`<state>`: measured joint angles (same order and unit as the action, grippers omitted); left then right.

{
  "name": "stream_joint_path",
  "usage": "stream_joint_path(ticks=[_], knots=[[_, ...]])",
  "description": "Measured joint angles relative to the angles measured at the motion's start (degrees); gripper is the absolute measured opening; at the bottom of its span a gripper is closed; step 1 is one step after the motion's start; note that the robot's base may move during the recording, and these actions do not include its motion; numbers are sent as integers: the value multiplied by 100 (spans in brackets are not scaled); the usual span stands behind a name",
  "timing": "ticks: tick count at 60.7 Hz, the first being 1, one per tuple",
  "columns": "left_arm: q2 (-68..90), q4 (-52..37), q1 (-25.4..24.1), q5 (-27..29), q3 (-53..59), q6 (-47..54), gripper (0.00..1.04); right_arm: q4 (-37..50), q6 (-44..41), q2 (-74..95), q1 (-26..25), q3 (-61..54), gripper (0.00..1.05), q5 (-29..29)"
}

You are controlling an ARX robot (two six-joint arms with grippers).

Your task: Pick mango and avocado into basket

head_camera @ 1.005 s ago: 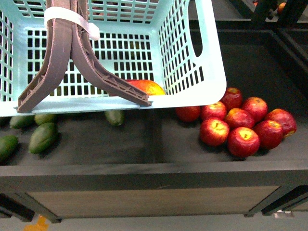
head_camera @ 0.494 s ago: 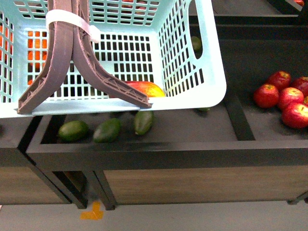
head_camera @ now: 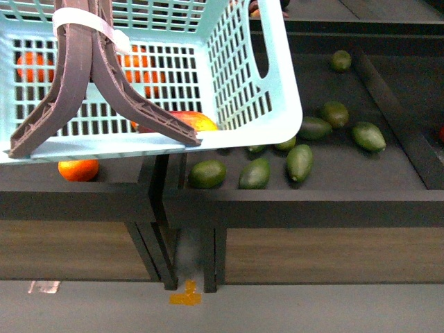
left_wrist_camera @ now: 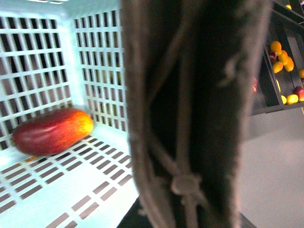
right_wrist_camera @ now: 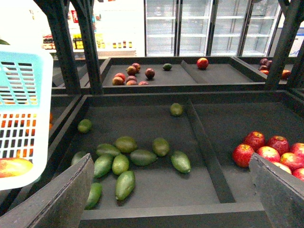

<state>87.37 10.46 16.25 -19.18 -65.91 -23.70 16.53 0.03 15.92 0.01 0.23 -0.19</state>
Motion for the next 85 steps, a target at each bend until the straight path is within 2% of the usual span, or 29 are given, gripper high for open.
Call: stream_joint_path(ticks=[13,27,50,77,82,85], knots=[[7,2,31,-9,0,-7,6,0,0,0,0,0,97,11],[7,0,127,-254,0,0,6,0,0,0,0,0,97,11],[7,0,72,-39,0,11,6,0,0,0,0,0,97,11],[7,0,101,-175,0,9,6,0,0,0,2,0,97,13],[7,0,101,-133,0,11,6,400,291,271,87,2,97,487],[7,0,96,-127,0,13,6,584,439,614,85,9,97,575]])
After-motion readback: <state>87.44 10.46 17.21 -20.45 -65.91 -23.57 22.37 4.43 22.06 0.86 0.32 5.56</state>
